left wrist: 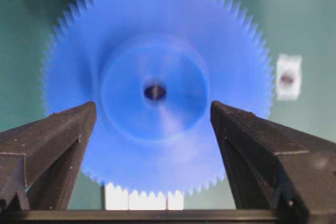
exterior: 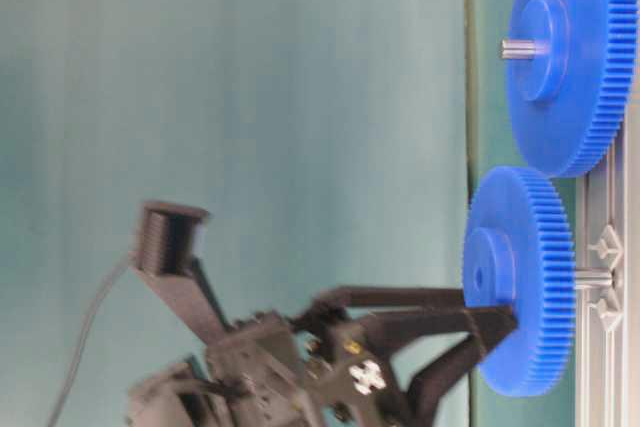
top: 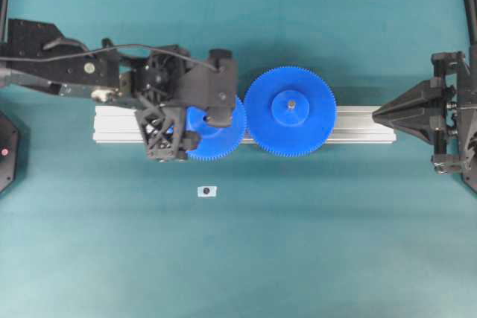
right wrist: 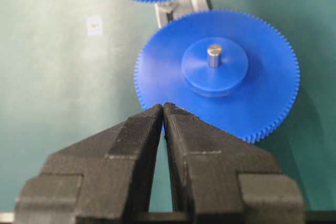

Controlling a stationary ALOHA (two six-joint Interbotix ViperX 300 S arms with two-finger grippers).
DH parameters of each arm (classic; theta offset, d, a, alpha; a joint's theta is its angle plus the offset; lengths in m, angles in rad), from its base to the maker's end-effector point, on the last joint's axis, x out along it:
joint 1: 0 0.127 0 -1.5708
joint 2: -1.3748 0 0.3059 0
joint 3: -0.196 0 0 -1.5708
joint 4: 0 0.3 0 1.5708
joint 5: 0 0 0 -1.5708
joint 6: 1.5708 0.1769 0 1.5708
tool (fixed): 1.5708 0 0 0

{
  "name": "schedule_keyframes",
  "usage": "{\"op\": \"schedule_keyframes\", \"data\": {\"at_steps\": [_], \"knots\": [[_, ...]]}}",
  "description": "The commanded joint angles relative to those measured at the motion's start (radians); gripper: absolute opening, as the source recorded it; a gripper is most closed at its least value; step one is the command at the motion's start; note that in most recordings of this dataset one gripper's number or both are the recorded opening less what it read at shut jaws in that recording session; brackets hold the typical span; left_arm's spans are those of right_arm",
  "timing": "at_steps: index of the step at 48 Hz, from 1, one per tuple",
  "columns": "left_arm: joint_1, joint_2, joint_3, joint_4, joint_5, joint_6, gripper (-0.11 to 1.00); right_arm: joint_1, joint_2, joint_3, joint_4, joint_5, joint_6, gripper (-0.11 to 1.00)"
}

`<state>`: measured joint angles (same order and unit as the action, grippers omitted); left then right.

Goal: Insert the small gear onto the shaft.
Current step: 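Lower the small gear down onto the shaft with the left gripper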

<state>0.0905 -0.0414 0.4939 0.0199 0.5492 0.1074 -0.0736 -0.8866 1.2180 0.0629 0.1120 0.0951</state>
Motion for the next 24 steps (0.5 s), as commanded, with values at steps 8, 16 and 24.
{"op": "schedule_keyframes", "data": {"at_steps": [8,16,24], "knots": [[0.003,-0.035,0.008,0.002,-0.021,-0.028,0.89,-0.002,0.005,-0.015,0.002,-0.011,0.008,0.2],[0.003,-0.04,0.006,0.002,-0.021,-0.034,0.89,-0.003,0.005,-0.015,0.002,-0.011,0.008,0.2],[0.002,-0.034,-0.029,0.002,-0.026,-0.037,0.89,-0.006,0.005,-0.017,0.002,-0.011,0.008,0.2]]}}
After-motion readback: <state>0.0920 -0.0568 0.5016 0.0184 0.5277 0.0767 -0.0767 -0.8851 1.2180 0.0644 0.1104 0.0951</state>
